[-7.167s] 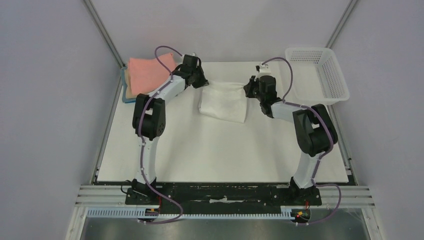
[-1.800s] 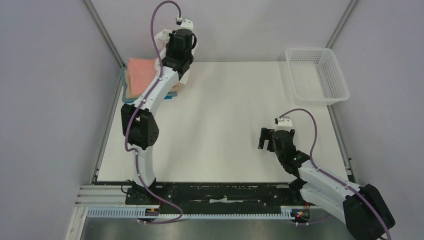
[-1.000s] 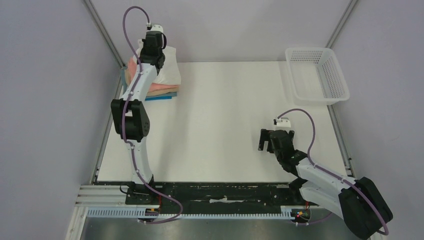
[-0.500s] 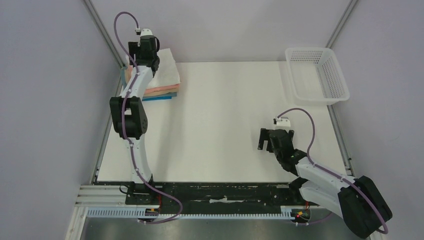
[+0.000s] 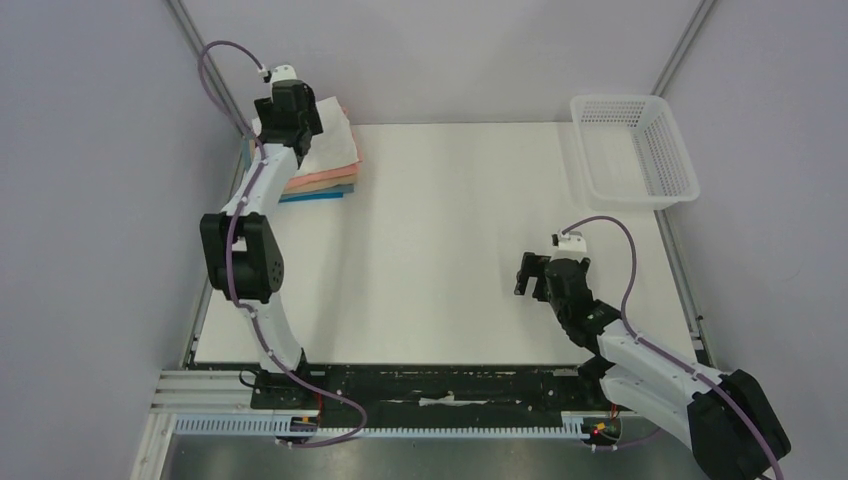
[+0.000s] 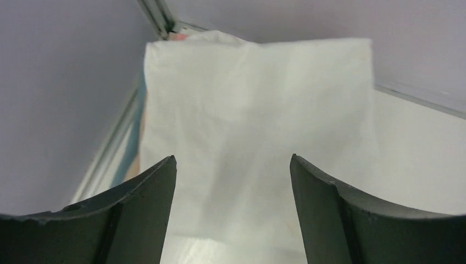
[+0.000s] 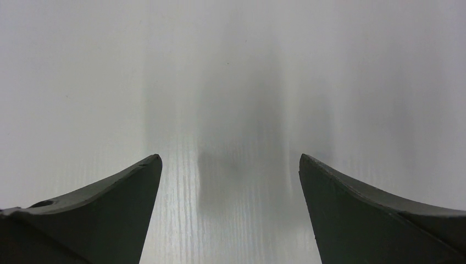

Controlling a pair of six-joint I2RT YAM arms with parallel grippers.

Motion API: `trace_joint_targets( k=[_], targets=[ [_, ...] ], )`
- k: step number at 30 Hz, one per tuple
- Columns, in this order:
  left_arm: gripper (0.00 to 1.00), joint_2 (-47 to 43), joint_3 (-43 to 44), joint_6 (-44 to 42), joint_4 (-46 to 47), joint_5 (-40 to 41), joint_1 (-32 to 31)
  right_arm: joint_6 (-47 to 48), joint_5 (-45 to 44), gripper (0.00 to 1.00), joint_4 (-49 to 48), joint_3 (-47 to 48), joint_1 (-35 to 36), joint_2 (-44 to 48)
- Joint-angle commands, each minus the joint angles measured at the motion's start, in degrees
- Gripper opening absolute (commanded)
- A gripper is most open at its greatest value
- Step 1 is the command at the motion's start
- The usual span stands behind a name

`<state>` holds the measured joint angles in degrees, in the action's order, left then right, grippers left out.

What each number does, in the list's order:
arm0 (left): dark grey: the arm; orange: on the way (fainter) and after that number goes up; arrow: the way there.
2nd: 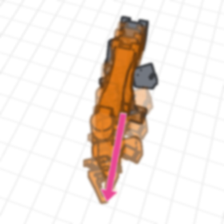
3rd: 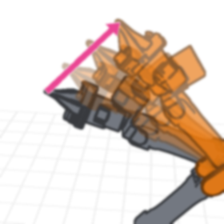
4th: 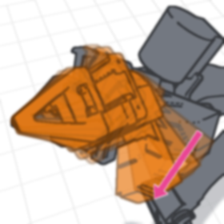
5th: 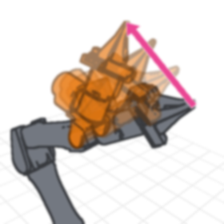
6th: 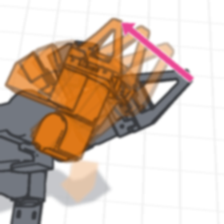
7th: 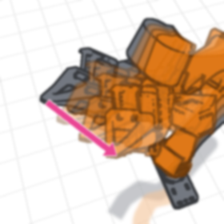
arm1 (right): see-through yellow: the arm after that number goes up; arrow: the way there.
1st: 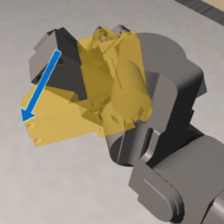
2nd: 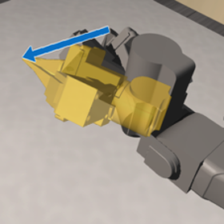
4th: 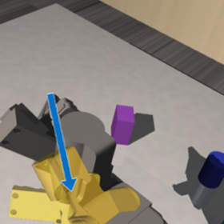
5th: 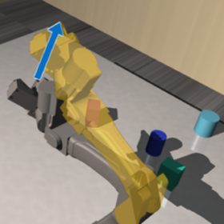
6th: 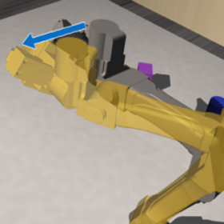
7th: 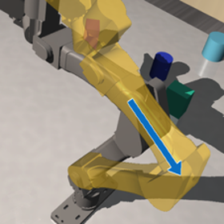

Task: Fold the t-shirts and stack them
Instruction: Reset both arms

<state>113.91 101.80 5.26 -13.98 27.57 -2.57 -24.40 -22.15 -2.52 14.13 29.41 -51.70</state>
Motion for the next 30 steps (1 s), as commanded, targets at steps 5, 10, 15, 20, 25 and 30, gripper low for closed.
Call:
trace_joint_targets(
  k=[5,10,15,20,25,30],
  targets=[
    [0.82,-30.8,-27.4,21.0,5.9,-17.1,-4.8,-1.9,0.3,0.98,-0.7,-1.2,-0.2,3.5],
    [0.82,-54.0,-50.7,26.7,4.1,-21.7,-10.0,-1.7,-2.8,0.98,0.9,-1.9,-0.1,6.7],
    [0.82,-71.0,-68.2,31.1,-1.2,-14.1,-12.5,-2.6,-6.8,0.98,1.4,-2.2,-0.1,10.8],
    [0.83,-81.6,-72.6,35.6,-12.7,-7.5,-12.5,-1.3,-7.0,0.98,-0.5,-3.7,-0.1,17.8],
    [0.83,-87.5,-74.0,36.3,-15.4,-6.7,-12.5,-0.4,-7.4,0.98,1.3,-5.7,-0.1,27.6],
    [0.83,-87.9,-74.2,36.5,-15.8,-7.1,-12.4,0.2,-7.3,0.98,2.4,-7.5,-0.1,35.5]
  ],
)
